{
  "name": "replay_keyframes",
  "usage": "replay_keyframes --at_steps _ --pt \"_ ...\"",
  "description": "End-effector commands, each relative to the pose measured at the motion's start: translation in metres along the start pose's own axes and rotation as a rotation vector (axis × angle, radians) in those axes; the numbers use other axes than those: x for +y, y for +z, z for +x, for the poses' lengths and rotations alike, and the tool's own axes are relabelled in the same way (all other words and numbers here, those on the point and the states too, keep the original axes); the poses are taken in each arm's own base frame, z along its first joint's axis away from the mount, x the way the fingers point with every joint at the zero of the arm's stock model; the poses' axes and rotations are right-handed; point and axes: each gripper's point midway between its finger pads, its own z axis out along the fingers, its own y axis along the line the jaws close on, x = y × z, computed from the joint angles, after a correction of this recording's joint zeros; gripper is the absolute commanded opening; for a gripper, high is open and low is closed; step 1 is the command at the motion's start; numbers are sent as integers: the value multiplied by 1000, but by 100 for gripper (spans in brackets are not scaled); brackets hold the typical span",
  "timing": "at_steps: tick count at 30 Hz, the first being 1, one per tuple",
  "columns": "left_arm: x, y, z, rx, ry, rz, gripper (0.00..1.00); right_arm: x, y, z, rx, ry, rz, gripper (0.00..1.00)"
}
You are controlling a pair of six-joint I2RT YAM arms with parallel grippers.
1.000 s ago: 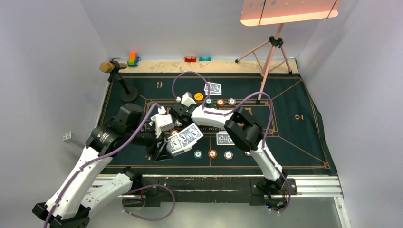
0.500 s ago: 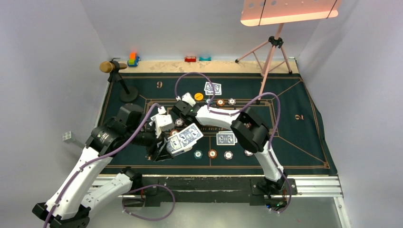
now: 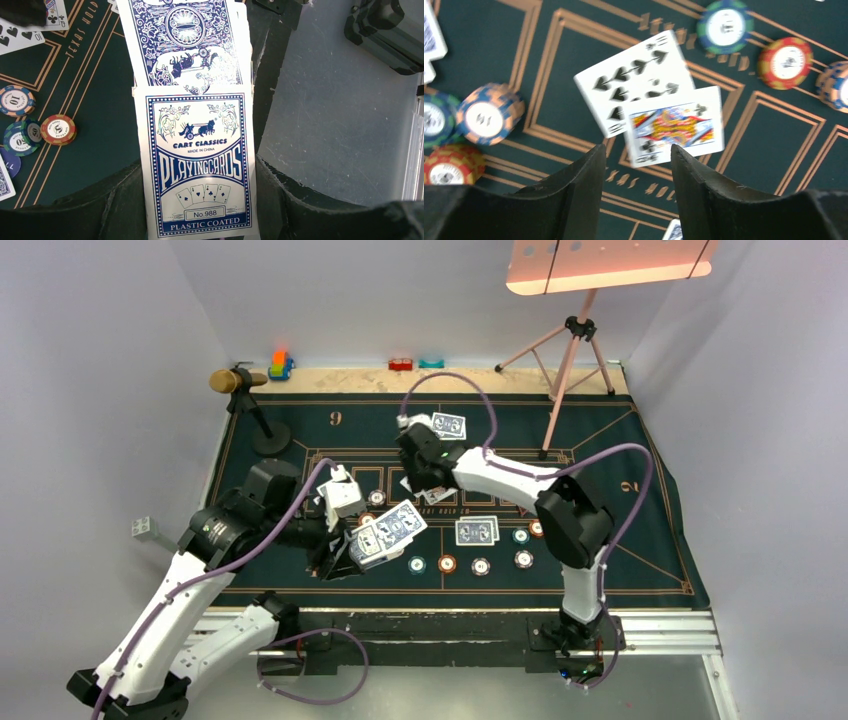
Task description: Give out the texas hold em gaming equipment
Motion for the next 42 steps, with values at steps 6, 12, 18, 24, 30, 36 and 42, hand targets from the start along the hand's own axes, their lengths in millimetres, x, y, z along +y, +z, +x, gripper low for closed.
replay_keyframes --at_steps 6,12,18,24,30,36,42 --pt "-1 -2 -9 -37 3 3 21 -49 25 -18 -61 284 -67 50" --pt "-1 -2 -9 -36 3 2 21 -55 43 -8 -47 352 -84 48" --pt "1 -1 -9 -32 1 0 20 -54 54 4 -16 347 -79 47" --pt "0 -1 -9 -33 -3 -1 20 -58 57 22 17 342 -50 46" --pt "1 0 -9 -34 -3 0 21 -59 47 43 44 319 -51 46" --pt "0 -1 -10 -38 -3 -1 20 -28 39 51 72 273 -122 46" --pt "0 -1 -11 -41 -2 -2 21 2 39 45 80 253 -181 45"
